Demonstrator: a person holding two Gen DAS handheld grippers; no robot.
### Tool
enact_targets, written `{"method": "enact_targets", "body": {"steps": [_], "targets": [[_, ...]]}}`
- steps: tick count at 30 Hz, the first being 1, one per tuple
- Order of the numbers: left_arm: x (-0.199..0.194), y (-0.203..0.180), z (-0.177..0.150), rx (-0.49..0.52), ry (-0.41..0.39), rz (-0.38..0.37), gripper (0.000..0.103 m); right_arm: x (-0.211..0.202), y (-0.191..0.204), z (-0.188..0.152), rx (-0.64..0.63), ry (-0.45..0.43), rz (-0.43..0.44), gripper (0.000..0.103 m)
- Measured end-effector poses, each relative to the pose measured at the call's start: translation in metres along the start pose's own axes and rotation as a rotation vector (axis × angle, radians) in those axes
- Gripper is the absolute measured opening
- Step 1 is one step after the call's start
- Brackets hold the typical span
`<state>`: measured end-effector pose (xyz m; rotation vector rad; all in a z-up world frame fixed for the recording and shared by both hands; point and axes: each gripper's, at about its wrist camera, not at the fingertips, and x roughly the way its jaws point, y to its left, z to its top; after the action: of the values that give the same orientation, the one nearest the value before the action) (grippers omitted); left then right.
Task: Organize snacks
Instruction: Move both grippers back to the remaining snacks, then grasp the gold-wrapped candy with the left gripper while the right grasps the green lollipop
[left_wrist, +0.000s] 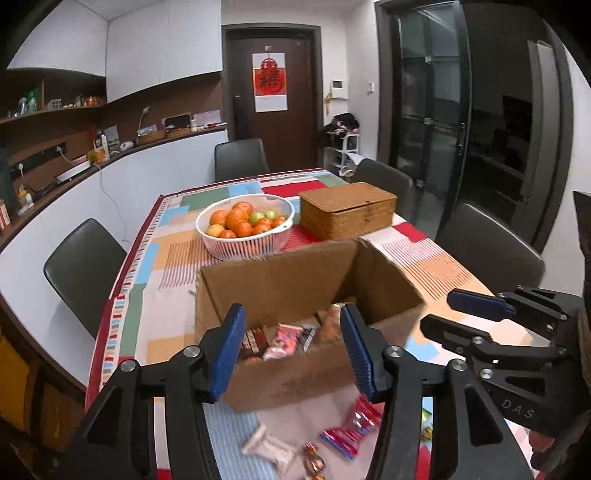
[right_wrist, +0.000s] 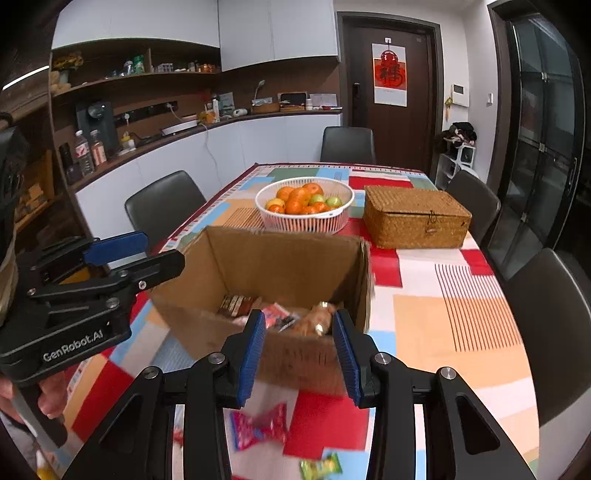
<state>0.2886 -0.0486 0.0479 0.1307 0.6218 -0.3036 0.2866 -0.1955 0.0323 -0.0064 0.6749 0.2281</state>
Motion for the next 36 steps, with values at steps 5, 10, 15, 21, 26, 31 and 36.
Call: {"method": "enact_targets", "body": {"steps": [5,10,15,21,26,31,36], "targets": [[-0.013,-0.021,-0.019,0.042,0.009,-0.024,0.055,-0.016,0.0,-0.025,-0.01,0.025,0.011,0.039],[-0.022,-0.035,-0.041,0.065,0.028,-0.023,0.055,-0.024,-0.004,-0.052,-0.02,0.068,0.003,0.039],[-0.027,-0.038,-0.069,0.034,0.049,-0.001,0.057,-0.025,-0.01,-0.078,-0.018,0.118,-0.018,0.039],[-0.024,-0.034,-0.108,-0.007,0.115,0.014,0.057,-0.02,-0.009,-0.107,-0.009,0.172,-0.047,0.039],[-0.007,-0.026,-0.133,-0.042,0.195,0.021,0.057,-0.01,-0.009,-0.131,0.006,0.217,-0.076,0.039],[0.014,-0.024,-0.148,-0.03,0.254,0.03,0.057,0.007,-0.014,-0.15,0.021,0.285,-0.095,0.039],[0.032,-0.025,-0.16,-0.032,0.302,0.026,0.057,0.018,-0.018,-0.162,0.031,0.326,-0.11,0.039]]}}
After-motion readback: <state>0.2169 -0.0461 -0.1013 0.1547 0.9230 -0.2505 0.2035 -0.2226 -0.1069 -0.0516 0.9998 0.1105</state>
